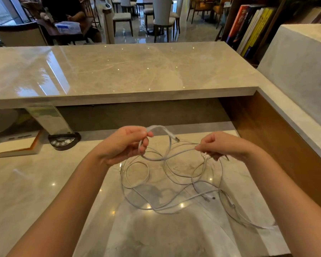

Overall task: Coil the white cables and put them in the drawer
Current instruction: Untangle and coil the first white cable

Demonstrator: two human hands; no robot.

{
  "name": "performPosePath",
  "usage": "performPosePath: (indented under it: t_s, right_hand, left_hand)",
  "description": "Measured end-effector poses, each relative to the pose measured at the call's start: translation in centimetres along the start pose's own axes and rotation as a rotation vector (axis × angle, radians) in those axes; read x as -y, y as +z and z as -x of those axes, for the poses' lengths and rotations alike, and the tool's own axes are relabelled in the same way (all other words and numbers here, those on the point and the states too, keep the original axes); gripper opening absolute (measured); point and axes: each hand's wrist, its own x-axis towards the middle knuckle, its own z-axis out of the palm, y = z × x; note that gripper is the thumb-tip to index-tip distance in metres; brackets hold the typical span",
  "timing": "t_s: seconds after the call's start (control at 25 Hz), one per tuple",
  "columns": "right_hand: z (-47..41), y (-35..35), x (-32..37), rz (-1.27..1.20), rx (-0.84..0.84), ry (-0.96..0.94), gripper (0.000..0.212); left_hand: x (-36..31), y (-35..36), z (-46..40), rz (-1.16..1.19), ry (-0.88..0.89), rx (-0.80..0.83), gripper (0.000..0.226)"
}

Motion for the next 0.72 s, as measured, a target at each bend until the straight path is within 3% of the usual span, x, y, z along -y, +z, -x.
performPosePath:
  t_s: [0.08,0.2,0.28,0.36,0.52,0.72]
  right_hand:
    - [-1.0,-0.2,1.3,0.104,-0.203,0.035,0.042]
    - [-1.7,1.1,3.7,-0.036,-0.436,0.005,0.036]
    - [-1.2,2.7,5.4,-0.301,-0.411,0.013,0.029]
    - [-0.3,5.2,5.8,-0.408,-0.353,-0.061,0.032]
    - [1.3,9.5,5.2,-0.198,-0.481,-0.269,0.028]
    - [1.2,11.2,5.0,0.01,-0.646,-0.383,0.001]
  left_hand:
    - [1.0,1.1,-0.5,-0.047,-0.051,-0.029,0.016]
    - [2.9,2.6,-1.4,-0.041,-0.049,-0.179,0.018]
    - [4.0,3.5,-1.7,0.028,-0.004,-0.276,0.016]
    - [4.7,4.1,-1.7,0.122,0.045,-0.334,0.015]
    - [5.3,4.2,-1.8,0.247,0.073,-0.32,0.022]
    - [5.7,4.9,-1.6,0.432,0.026,-0.158,0.025]
